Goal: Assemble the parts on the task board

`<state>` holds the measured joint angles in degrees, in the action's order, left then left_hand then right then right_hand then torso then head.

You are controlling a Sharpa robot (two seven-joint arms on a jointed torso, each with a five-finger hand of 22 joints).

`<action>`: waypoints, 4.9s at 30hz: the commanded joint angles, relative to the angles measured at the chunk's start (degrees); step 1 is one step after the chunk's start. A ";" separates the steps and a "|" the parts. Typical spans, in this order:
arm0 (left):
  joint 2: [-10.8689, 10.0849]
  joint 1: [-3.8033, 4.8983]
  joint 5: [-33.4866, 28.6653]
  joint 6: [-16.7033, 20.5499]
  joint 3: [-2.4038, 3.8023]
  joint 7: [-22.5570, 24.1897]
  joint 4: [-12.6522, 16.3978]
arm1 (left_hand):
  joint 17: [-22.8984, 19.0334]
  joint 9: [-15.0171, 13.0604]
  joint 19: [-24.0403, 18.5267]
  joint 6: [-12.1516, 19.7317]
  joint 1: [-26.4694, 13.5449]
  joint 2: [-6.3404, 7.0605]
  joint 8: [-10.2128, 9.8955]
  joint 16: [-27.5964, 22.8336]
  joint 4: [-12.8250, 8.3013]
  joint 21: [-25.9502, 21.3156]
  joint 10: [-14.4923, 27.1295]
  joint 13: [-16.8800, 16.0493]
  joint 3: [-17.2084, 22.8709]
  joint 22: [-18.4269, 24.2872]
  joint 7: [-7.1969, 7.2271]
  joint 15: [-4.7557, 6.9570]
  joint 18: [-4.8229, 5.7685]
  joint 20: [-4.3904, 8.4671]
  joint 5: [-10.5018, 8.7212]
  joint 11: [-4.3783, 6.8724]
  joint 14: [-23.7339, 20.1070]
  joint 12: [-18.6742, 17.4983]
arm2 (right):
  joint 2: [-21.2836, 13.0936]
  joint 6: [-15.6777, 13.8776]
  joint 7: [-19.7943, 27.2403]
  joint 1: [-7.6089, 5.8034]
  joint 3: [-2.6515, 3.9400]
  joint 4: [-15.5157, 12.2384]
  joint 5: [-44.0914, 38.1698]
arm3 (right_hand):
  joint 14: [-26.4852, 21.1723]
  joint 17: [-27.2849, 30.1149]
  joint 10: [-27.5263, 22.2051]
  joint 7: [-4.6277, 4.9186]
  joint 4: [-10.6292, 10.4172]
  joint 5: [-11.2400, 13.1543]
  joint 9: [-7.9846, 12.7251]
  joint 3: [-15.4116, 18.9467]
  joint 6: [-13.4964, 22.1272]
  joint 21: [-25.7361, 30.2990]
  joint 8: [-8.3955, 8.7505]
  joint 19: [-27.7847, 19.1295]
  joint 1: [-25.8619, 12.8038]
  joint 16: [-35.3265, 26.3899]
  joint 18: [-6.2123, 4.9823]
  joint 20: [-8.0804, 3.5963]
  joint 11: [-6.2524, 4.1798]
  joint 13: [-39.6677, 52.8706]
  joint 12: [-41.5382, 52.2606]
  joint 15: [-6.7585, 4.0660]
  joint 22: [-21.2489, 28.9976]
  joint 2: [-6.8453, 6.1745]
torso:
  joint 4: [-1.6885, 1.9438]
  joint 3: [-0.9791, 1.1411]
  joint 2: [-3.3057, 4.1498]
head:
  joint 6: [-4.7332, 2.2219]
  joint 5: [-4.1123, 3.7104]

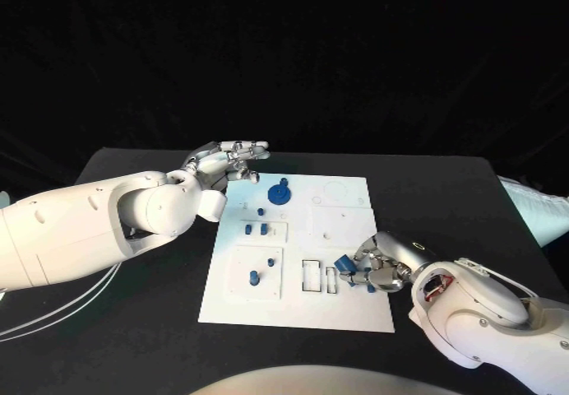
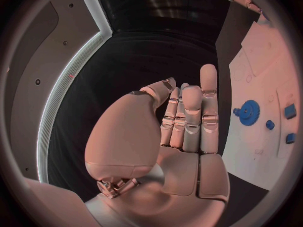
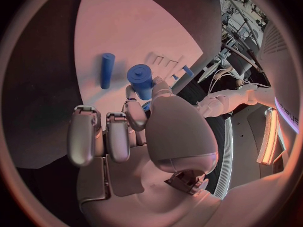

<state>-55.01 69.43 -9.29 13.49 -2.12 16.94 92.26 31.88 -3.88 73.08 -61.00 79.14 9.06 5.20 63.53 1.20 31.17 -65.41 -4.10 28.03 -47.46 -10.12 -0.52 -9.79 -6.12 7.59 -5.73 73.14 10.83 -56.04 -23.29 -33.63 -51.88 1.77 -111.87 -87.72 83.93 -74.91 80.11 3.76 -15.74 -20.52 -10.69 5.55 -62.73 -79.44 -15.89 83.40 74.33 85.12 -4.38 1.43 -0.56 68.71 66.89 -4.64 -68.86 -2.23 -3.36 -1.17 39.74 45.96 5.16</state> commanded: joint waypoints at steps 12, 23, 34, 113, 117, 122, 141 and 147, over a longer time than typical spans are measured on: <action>0.29 0.03 0.19 -1.35 0.03 0.18 0.44 | -0.05 -0.01 -0.19 0.42 -0.02 0.14 0.20 -0.23 -0.47 -0.25 0.50 0.08 0.00 0.08 0.02 -0.05 -0.60 0.07 0.24 -0.03 -0.43 0.29 | 3.45 0.05 -0.40 -0.31 0.23 -0.35 8.68 | 4.48 -5.87 0.74 -0.37 -0.96 -2.11 -2.57 1.59 -0.54 -0.49 -0.89 0.15 -1.49 0.55 0.36 -0.44 -0.53 -0.47 -1.23 -0.34 -0.29 3.49 | 0.08 -0.11 -0.02 | 0.14 -0.06; 0.39 0.04 0.19 -1.40 0.03 0.13 0.71 | -0.05 -0.01 -0.19 0.42 -0.02 0.14 0.20 -0.23 -0.47 -0.25 0.50 0.08 0.00 0.08 0.02 -0.05 -0.60 0.07 0.24 -0.03 -0.43 0.29 | 6.23 5.43 -0.76 -0.39 0.12 1.74 9.19 | 4.55 -6.40 0.29 -0.71 -0.96 -2.62 -3.70 3.57 -0.88 -0.58 -1.27 0.18 -5.14 0.79 0.38 -0.55 -0.78 -2.81 -4.41 -0.52 -0.54 4.75 | -0.02 -0.04 0.05 | 0.17 0.16; 0.41 0.04 0.19 -1.40 0.03 0.12 0.81 | -0.05 -0.01 -0.19 0.42 -0.02 0.14 0.20 -0.23 -0.47 -0.25 0.50 0.08 0.00 0.08 0.02 -0.05 -0.60 0.07 0.24 -0.03 -0.43 0.29 | 8.21 4.84 -0.95 -0.40 -0.02 3.94 7.20 | 4.48 -6.18 0.05 -0.77 -0.94 -0.61 -4.35 5.04 -0.76 -0.54 -1.37 0.13 -6.61 0.66 0.38 -0.62 -0.84 -3.79 -5.82 -0.58 -0.51 4.45 | -0.01 -0.04 0.03 | 0.33 0.20; -0.25 0.04 0.19 -1.48 0.00 0.02 1.36 | -0.26 0.00 -0.20 0.50 -0.14 0.16 0.25 -0.23 -0.53 -0.33 0.64 0.12 -0.09 0.12 -0.01 -0.07 -0.60 0.05 0.23 -0.06 -0.55 0.44 | -6.24 8.15 -0.38 -0.45 -0.08 -0.19 -5.05 | 4.60 -7.50 -0.18 0.15 2.74 8.34 -6.37 4.10 -0.99 -0.71 3.94 0.05 -0.65 0.88 0.52 0.13 -0.05 -4.20 -10.65 0.14 -1.68 3.27 | -0.65 0.02 -0.02 | 0.15 -0.69; -0.24 0.04 0.19 -1.51 -0.01 -0.01 1.35 | -0.26 0.00 -0.20 0.50 -0.14 0.16 0.25 -0.23 -0.53 -0.33 0.64 0.12 -0.09 0.12 -0.01 -0.07 -0.60 0.05 0.23 -0.06 -0.55 0.44 | -5.17 8.17 -0.41 -0.22 -0.10 0.38 -5.26 | 4.60 -7.49 -0.18 0.14 2.70 8.32 -6.38 4.12 -1.00 -0.70 3.95 0.04 -0.67 0.87 0.51 0.12 -0.05 -4.19 -10.66 0.14 -1.66 3.27 | -0.68 0.04 0.01 | 0.15 -0.60; -0.24 0.04 0.19 -1.51 -0.01 -0.06 1.33 | -0.26 0.00 -0.20 0.50 -0.14 0.16 0.25 -0.23 -0.53 -0.33 0.64 0.12 -0.09 0.12 -0.01 -0.07 -0.60 0.05 0.23 -0.06 -0.55 0.44 | -4.02 8.58 -0.43 -0.12 -0.11 1.06 -5.48 | 4.61 -7.53 -0.16 0.14 2.67 8.30 -6.39 4.13 -1.01 -0.70 3.96 0.05 -0.69 0.90 0.52 0.12 -0.06 -4.13 -10.59 0.14 -1.67 3.28 | -0.68 -0.03 -0.05 | 0.23 -0.63; -0.24 0.04 0.19 -1.63 -0.02 -0.24 1.28 | -0.26 0.00 -0.20 0.50 -0.14 0.16 0.25 -0.23 -0.53 -0.33 0.64 0.12 -0.09 0.12 -0.01 -0.07 -0.60 0.05 0.23 -0.06 -0.55 0.44 | 0.30 19.78 -0.82 0.93 -0.58 4.80 -14.37 | 4.69 -8.01 -0.41 -0.14 6.69 15.54 -7.32 1.63 -1.83 -0.78 4.92 0.08 6.78 1.05 0.59 -0.21 -0.40 -4.22 -11.61 -0.18 -2.06 3.28 | -0.72 0.02 -0.04 | 0.42 -0.21; -0.22 0.04 0.19 -1.69 -0.02 -0.33 1.28 | -0.26 0.00 -0.20 0.50 -0.14 0.16 0.25 -0.23 -0.53 -0.33 0.64 0.12 -0.09 0.12 -0.01 -0.07 -0.60 0.05 0.23 -0.06 -0.55 0.44 | 0.93 21.68 -0.91 1.08 -0.70 5.09 -16.67 | 4.76 -8.47 -0.68 -0.36 9.64 16.92 -7.55 -1.31 -2.23 -0.88 5.28 0.14 11.33 1.27 0.64 -0.44 -0.66 -4.49 -12.28 -0.42 -2.35 4.21 | -0.71 0.02 -0.05 | 0.45 -0.28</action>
<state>-55.30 69.43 -9.27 12.96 -2.17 16.49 93.43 31.68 -3.89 73.08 -61.00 79.14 9.06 5.20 63.53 1.04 31.17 -65.20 -4.07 27.87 -47.42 -10.12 -0.73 -9.80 -6.12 7.59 -5.92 72.94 11.10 -55.15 -9.24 -33.47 -51.84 2.03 -107.91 -101.76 83.98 -74.92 79.53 3.56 -6.45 -3.83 -18.38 4.64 -64.83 -80.09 -10.60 83.48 83.21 86.00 -4.39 1.35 -0.82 64.40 54.86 -4.52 -71.17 0.82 -4.05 -1.14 39.67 46.38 4.93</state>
